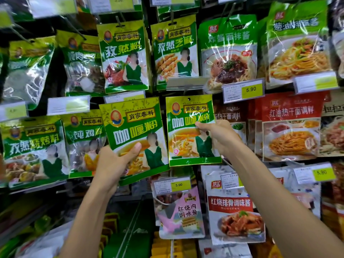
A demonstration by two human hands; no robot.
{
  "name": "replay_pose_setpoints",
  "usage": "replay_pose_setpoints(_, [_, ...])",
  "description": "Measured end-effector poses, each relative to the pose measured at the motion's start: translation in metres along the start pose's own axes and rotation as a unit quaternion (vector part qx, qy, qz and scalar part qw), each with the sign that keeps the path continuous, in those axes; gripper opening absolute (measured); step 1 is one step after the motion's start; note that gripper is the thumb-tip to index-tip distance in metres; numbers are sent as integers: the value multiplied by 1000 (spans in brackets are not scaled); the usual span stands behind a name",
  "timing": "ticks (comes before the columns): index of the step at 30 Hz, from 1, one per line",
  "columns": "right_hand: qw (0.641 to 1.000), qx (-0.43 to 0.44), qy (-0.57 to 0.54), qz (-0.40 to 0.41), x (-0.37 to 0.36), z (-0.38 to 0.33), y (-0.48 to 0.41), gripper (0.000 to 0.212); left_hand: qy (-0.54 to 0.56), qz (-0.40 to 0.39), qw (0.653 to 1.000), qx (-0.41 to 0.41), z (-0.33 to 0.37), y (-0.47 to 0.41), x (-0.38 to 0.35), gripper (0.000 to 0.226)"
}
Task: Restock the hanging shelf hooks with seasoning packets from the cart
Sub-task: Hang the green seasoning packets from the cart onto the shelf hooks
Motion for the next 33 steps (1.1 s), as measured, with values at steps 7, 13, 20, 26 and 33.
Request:
replay_pose_setpoints(7, [999,-27,36,2,-3,9,-10,22,1,-3,1000,-18,0,0,6,55])
replay_pose_setpoints(13, [997,-27,47,49,-14,22,-41,64,1,-10,1000,-9,2,-4,5,23])
replay_pose_setpoints(20, [988,-14,121,99,-30,44,-71,55,1,-5,1000,-6,5,-4,-2,26])
replay_pose_setpoints(26, [983,8,176,51,-23,56,-59,47,18,-61,998,-15,1,-2,-12,21])
replay_pose_setpoints(33, [895,308,284,152,20,3,21,12,48,-123,991,34,-9,-1,-47,30])
Point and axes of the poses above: each hand's wrist, its own y-axis away from the middle knuckle, its own x-axis out of the back of the hand, z = x × y, the point moved 4 cm from there along -y, towards the middle knuckle, and after that the axes turned 11 degrees about x, right-handed, at the moved point
